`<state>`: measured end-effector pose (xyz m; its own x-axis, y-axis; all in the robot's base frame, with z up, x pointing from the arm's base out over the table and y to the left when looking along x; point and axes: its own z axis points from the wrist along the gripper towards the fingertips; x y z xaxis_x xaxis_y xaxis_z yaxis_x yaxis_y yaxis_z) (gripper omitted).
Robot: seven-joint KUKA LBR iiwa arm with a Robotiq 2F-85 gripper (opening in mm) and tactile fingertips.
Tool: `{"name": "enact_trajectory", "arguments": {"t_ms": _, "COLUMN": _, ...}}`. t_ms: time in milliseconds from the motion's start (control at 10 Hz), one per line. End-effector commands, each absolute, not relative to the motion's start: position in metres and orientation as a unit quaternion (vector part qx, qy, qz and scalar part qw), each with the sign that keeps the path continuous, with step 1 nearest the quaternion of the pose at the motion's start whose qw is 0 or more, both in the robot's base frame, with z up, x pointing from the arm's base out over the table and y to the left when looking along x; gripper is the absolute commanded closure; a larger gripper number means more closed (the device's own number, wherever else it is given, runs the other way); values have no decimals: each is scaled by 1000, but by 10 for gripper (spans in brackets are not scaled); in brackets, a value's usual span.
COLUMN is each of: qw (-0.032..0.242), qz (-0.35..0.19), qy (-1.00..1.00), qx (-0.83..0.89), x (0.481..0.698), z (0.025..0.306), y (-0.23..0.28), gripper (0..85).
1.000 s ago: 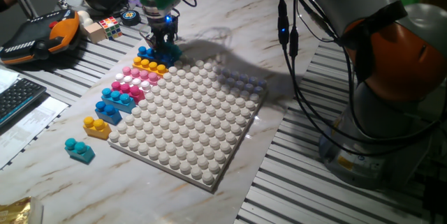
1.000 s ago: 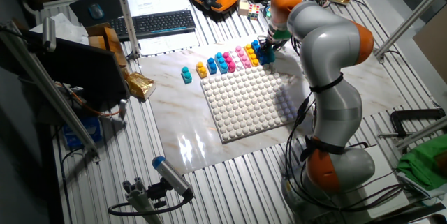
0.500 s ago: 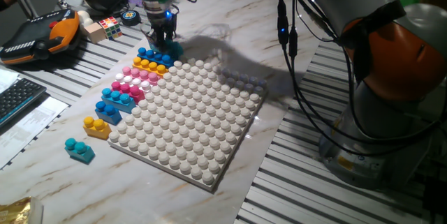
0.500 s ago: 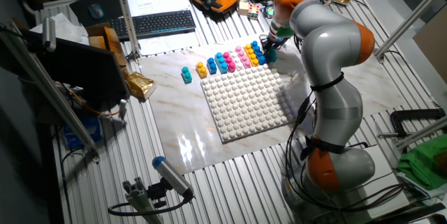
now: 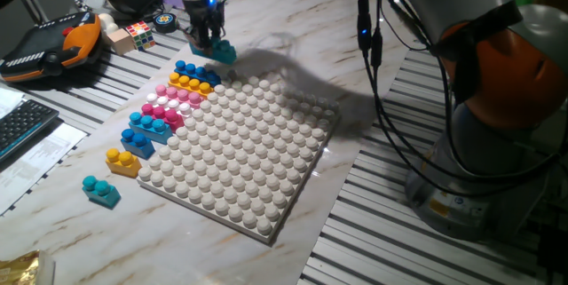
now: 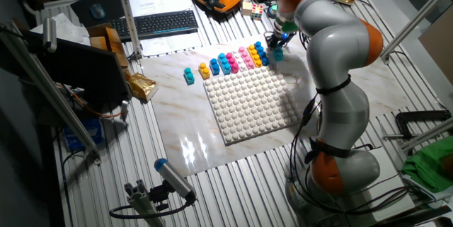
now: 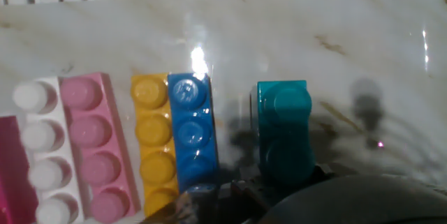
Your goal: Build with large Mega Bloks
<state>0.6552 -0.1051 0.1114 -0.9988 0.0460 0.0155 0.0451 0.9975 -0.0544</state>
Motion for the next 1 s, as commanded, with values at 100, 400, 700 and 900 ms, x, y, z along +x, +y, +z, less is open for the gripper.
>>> {"name": "enact_trajectory", "arguments": {"t_ms": 100, "qw": 12, "qz": 28, "qy": -999, "qx": -26, "x": 630, "z": 164, "y": -95, "gripper": 843}}
{"name": "enact_trajectory", "arguments": {"t_ms": 400, "qw": 15, "qz": 32, "qy": -999, "qx": -42, "x": 599, "z": 167, "y": -80, "gripper": 843}}
{"name": "enact_trajectory", "arguments": {"t_ms": 700, "qw": 10, "qz": 40, "qy": -998, "qx": -50, "x": 580, "z": 156, "y": -67, "gripper": 843}}
{"name": "enact_trajectory", "arguments": {"t_ms": 900, "qw": 13, "qz": 38, "qy": -998, "qx": -46, "x": 580, "z": 156, "y": -69, "gripper": 843}}
